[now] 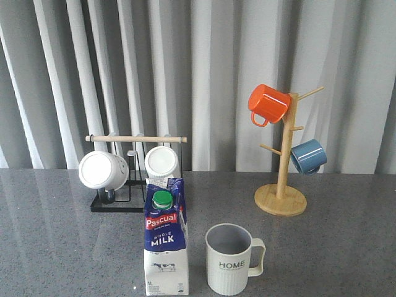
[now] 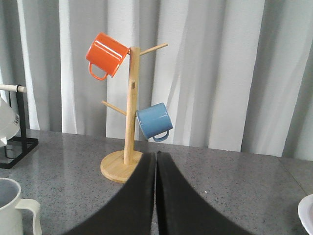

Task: Place milk next to cup

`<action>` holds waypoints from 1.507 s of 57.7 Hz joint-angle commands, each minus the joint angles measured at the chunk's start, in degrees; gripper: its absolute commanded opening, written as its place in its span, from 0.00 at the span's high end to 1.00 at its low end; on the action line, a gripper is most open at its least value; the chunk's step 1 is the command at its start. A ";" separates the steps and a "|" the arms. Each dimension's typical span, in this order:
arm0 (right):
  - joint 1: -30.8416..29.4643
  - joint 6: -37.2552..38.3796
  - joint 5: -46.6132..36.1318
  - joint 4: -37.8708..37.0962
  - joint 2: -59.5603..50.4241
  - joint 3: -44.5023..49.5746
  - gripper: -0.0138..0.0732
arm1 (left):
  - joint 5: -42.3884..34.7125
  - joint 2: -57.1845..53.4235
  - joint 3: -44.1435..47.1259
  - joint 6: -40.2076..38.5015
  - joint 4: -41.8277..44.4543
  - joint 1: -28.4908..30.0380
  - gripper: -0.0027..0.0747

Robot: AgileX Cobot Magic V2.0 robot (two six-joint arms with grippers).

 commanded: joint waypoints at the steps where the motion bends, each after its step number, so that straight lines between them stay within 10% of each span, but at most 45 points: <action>1: -0.28 -0.42 -3.90 -0.19 -0.10 -1.64 0.85 | -4.13 -0.58 -0.99 -0.09 0.05 -0.07 0.98; 41: -0.28 -1.27 -4.14 -0.50 -1.69 0.29 0.85 | -4.13 -0.58 -0.99 -0.09 0.05 -0.07 0.98; 70: -0.28 -1.78 -2.63 8.50 -35.52 30.31 0.85 | -4.13 -0.58 -0.99 -0.09 0.05 -0.07 0.98; 87: -0.28 -1.95 3.65 7.42 -38.25 31.28 0.85 | -4.13 -0.58 -0.99 -0.09 0.05 -0.07 0.98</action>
